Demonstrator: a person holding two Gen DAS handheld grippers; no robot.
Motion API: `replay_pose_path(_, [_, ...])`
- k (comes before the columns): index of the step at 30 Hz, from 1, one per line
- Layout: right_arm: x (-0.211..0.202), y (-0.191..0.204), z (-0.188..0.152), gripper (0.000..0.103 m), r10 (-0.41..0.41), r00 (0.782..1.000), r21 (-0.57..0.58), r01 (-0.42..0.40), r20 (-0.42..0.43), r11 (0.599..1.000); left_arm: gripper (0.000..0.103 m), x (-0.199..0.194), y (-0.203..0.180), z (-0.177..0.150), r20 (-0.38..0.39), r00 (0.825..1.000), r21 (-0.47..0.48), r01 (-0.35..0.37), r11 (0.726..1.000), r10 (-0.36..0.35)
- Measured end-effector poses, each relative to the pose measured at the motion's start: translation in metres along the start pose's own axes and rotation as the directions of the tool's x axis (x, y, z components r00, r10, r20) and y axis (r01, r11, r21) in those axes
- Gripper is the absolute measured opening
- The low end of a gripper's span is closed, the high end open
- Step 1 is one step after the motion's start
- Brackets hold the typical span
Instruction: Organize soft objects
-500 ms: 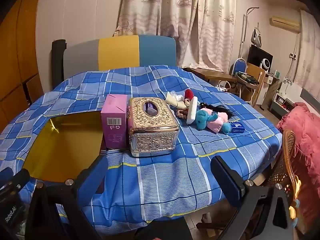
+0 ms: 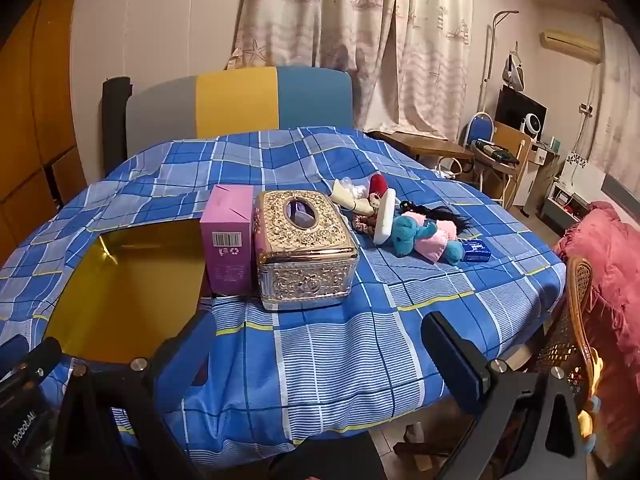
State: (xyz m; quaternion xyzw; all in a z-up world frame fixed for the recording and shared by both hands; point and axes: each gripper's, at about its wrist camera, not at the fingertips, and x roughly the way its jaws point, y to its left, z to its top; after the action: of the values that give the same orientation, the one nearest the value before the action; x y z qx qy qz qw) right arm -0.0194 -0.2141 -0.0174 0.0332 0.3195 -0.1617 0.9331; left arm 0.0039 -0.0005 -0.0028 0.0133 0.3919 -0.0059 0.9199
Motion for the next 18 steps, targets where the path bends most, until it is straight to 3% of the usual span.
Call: replay_pose_path(18, [0.0020, 0.0015, 0.0007, 0.103, 0.006, 1.000, -0.001, -0.006, -0.002, 1.000, 0.045, 0.0027, 0.0018, -0.0009, -0.008, 1.000, -0.005, -0.006, 1.000, 0.006])
